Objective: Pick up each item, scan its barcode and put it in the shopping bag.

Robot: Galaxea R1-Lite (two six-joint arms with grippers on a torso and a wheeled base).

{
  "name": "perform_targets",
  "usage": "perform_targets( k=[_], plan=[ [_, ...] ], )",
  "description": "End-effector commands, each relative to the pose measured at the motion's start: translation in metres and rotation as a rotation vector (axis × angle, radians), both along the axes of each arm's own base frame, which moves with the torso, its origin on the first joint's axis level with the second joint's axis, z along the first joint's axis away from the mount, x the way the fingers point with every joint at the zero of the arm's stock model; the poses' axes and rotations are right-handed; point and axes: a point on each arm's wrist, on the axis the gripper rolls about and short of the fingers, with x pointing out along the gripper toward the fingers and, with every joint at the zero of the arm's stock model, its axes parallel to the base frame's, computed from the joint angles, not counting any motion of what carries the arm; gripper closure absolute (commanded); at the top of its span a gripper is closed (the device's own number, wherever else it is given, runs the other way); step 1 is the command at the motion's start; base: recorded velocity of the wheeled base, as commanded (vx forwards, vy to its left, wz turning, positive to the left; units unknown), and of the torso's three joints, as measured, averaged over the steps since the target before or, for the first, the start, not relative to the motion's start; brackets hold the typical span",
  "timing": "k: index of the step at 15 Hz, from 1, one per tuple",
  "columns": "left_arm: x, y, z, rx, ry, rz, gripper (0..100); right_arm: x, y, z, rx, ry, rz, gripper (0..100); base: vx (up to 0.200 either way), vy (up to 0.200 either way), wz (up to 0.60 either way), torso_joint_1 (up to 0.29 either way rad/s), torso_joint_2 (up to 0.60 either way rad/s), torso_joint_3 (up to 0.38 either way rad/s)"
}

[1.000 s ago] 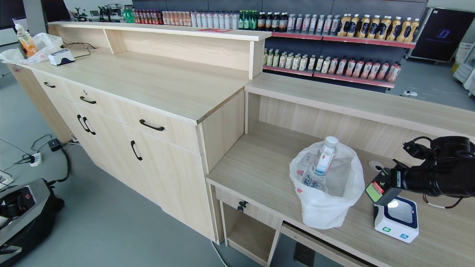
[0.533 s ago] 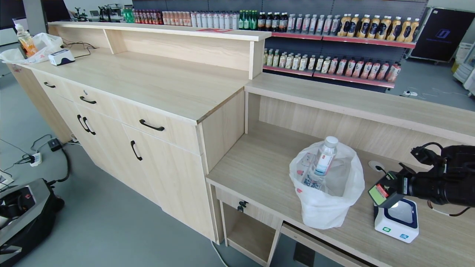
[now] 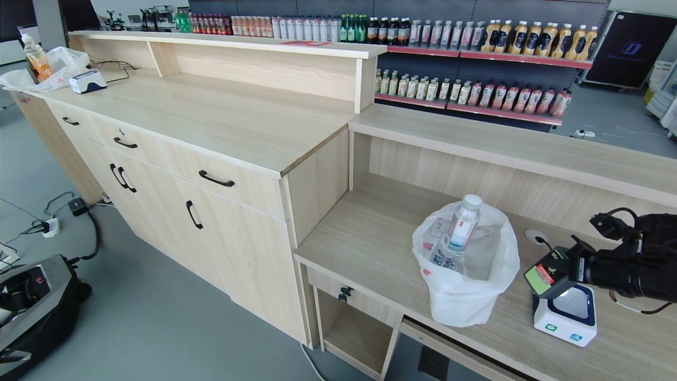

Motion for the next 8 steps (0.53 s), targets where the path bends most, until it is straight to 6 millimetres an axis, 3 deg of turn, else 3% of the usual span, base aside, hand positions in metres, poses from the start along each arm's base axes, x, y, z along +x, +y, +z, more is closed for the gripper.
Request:
perform_targets(
  k=[1, 8],
  plan=[
    [0.0, 0.0, 0.0, 0.0, -0.001, 0.0, 0, 0.001, -0.0002, -0.0035, 0.003, 0.007, 0.001, 100, 0.0, 0.0, 0.0, 0.0, 0.0, 0.0],
    [0.0, 0.0, 0.0, 0.0, -0.001, 0.0, 0, 0.0016, -0.005, -0.0057, -0.013, -0.005, -0.015, 100, 0.0, 0.0, 0.0, 0.0, 0.0, 0.0]
  ],
)
